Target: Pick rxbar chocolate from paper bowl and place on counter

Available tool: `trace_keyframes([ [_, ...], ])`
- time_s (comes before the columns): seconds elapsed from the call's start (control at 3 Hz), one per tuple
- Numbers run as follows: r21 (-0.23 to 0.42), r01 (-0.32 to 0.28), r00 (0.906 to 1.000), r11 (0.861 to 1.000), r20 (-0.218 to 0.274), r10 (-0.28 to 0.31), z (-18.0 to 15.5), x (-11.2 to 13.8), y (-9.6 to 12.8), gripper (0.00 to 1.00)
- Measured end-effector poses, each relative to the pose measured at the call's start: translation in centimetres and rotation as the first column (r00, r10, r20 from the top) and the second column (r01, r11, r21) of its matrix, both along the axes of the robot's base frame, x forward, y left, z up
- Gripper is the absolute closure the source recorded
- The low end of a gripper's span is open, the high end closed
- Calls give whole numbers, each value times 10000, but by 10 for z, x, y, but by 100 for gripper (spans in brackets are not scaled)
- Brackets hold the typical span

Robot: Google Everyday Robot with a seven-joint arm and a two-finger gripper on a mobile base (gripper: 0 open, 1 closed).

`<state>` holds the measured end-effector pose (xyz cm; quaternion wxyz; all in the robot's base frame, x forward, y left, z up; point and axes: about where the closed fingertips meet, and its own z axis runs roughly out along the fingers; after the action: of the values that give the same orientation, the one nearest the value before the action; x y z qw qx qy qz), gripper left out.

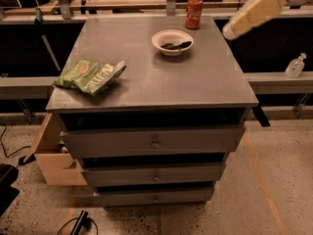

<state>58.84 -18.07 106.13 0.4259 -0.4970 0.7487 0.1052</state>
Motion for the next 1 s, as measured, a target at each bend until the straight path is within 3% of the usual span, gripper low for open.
trace_keyframes([
  [0.33,2016,704,9935,9769,731,-867,43,56,16,0],
  [0.67,2479,1061,9855,9630,1025,-1350,55,70,17,0],
  [1.0,2455,1041,9858,9638,1027,-1326,54,69,17,0],
])
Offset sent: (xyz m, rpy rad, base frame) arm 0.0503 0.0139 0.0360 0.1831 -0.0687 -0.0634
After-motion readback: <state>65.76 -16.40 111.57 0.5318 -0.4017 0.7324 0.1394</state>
